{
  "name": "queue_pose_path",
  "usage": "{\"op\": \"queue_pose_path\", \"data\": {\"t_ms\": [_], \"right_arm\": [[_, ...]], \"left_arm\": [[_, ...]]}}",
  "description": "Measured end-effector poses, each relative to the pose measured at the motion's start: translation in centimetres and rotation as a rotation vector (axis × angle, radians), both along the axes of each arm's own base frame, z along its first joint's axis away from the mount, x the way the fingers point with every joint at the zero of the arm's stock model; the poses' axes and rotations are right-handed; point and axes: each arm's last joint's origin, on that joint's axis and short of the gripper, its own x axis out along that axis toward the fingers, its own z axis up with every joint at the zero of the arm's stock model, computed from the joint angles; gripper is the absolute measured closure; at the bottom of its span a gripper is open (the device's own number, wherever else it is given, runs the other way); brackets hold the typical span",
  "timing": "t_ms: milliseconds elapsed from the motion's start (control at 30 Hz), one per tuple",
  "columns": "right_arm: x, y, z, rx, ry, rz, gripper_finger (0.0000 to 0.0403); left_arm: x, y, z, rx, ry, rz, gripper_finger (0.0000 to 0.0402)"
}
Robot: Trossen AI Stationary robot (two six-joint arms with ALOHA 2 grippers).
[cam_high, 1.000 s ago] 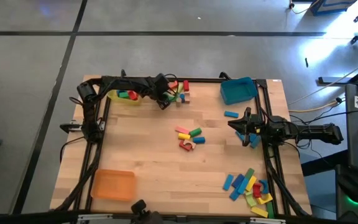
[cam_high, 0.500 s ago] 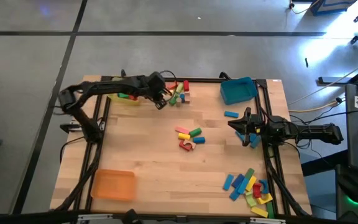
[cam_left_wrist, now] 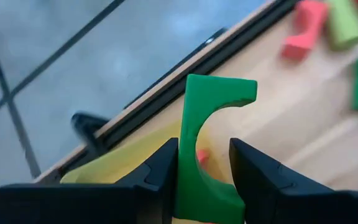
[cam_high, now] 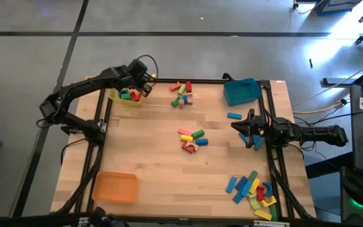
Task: Sort blocks by size
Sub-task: Put the green arch block into the yellow bin
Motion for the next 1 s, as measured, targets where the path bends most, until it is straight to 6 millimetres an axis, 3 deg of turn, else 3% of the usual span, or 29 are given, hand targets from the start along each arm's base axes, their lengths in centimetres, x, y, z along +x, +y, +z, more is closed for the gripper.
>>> {"op": "queue_pose_path", "data": {"t_ms": [233,533,833,1000], "right_arm": [[0.0,0.0,0.0,0.0,0.0,0.0,0.0357],[0.0,0.0,0.0,0.0,0.0,0.0,0.0357],[0.0,0.0,0.0,0.0,0.0,0.0,0.0357],[0.0,0.0,0.0,0.0,0.001,0.0,0.0357]], "left_arm": [[-2.4,1.7,-3.1,-0.05,-0.026,0.124,0.0283],[-3.3,1.9,-5.6,-0.093,-0.092,0.127,0.0276],[-3.7,2.3,-5.4,-0.103,-0.107,0.128,0.021],[-1.8,1.8,-4.1,-0.133,-0.24,0.005,0.0195]]}}
